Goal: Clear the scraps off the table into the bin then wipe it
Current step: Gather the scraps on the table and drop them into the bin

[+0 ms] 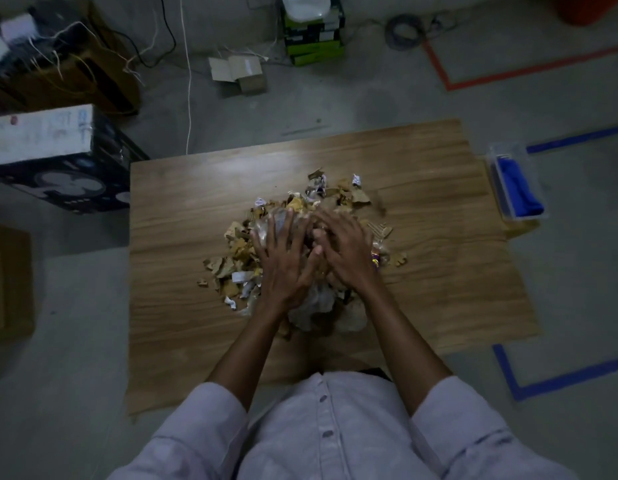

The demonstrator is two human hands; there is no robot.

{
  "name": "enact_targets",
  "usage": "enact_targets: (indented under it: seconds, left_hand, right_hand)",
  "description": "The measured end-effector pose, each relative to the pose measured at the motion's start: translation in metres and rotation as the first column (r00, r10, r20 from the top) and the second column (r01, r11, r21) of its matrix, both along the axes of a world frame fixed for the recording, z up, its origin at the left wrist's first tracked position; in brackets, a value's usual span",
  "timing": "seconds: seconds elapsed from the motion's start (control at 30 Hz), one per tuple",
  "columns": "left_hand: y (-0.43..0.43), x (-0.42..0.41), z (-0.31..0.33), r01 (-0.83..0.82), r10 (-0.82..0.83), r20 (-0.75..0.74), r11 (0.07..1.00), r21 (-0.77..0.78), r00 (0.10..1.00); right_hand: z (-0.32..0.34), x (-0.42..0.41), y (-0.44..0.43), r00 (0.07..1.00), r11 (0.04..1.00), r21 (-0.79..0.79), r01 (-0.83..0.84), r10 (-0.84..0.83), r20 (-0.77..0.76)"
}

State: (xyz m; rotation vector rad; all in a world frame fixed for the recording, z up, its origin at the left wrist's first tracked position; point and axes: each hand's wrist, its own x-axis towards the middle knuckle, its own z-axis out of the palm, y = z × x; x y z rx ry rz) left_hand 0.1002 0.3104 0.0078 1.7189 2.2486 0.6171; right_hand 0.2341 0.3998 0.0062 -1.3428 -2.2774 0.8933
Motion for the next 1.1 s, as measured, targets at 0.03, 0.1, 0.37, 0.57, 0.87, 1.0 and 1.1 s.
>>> enact_targets:
  seconds: [0.03, 0.1, 0.37, 0.57, 0.87, 1.0, 1.1]
  left_hand:
    - [-0.004, 0.0, 0.003, -0.004, 0.004, -0.014, 1.0, 0.01, 1.0]
    - [-0.015, -0.001, 0.009, -0.026, 0.028, -0.035, 0.999, 0.043, 0.999]
    - [-0.082, 0.014, 0.007, -0.109, 0.096, 0.112, 0.987, 0.118, 0.989]
    - [-0.116, 0.032, -0.012, -0.392, 0.383, 0.318, 0.919, -0.037, 0.867]
    - [-0.12, 0.046, -0.024, -0.634, 0.716, 0.406, 0.695, -0.339, 0.568]
    - [-0.114, 0.03, -0.037, -0.689, 0.825, 0.402, 0.558, -0.463, 0.398]
    - [-0.11, 0.008, -0.046, -0.72, 0.854, 0.399, 0.505, -0.476, 0.335]
  right_hand:
    - [0.003, 0.008, -0.004, 0.999, 1.0, -0.01, 0.026, -0.026, -0.031]
    - [0.003, 0.027, -0.016, 0.994, 0.998, -0.033, 0.05, -0.053, -0.097]
    - [-0.009, 0.065, -0.068, 0.955, 0.979, 0.0, 0.206, -0.201, -0.217]
    - [-0.004, 0.061, -0.086, 0.97, 0.98, 0.058, 0.191, -0.179, -0.163]
    - [-0.02, 0.059, -0.125, 0.846, 0.875, -0.1, 0.474, -0.484, -0.226]
    - [-0.033, 0.065, -0.144, 0.741, 0.719, -0.324, 0.616, -0.668, -0.074]
    - [-0.043, 0.069, -0.143, 0.7, 0.589, -0.497, 0.637, -0.713, 0.052]
